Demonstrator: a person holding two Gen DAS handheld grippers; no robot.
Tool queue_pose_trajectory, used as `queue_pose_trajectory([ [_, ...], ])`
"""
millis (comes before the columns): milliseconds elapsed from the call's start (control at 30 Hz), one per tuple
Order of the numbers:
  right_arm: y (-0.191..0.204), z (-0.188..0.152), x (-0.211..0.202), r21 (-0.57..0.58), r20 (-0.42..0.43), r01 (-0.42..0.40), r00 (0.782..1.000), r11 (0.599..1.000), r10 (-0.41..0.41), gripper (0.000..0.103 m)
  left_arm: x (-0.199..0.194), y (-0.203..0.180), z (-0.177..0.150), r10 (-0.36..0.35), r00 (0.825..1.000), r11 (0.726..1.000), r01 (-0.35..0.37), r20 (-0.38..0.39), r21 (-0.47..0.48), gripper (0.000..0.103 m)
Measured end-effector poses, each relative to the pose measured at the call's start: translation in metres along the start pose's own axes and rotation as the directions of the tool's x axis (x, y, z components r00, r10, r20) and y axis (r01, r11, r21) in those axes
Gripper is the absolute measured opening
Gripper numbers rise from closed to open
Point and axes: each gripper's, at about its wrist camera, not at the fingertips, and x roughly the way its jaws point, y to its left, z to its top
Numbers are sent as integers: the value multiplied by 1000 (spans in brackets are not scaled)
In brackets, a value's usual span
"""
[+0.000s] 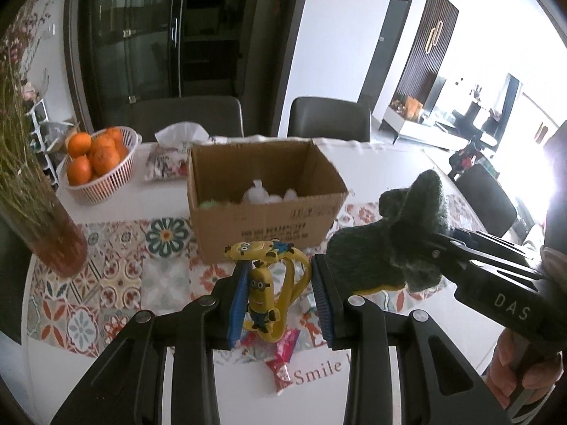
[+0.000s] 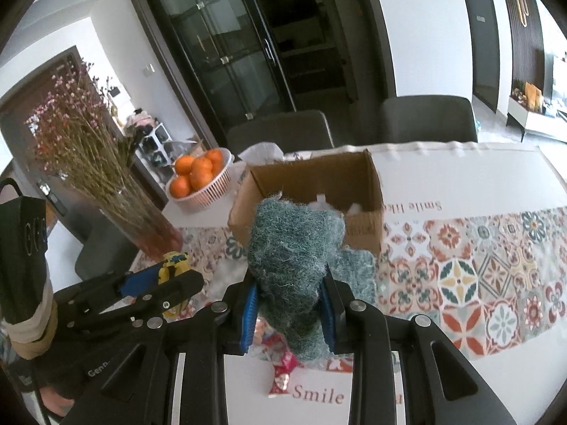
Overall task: Organize soft objects
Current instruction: 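Lift the scouring pad and Minion keychain and carry them over the box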
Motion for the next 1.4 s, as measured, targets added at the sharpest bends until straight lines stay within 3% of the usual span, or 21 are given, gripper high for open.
queue_pose_trajectory([
  [467, 1, 50, 11, -11, 60, -30, 998, 999, 31, 31, 8, 6, 42, 13, 998, 1000, -13, 55, 11, 34],
  [933, 3, 100, 44, -52, 54, -53, 997, 997, 56, 31, 39, 25, 88, 15, 998, 1000, -14, 54, -11, 34],
  [1400, -8, 129, 118, -80, -65, -58, 996, 995, 53, 31, 106, 48, 106, 46, 998, 999, -46, -37, -6, 34],
])
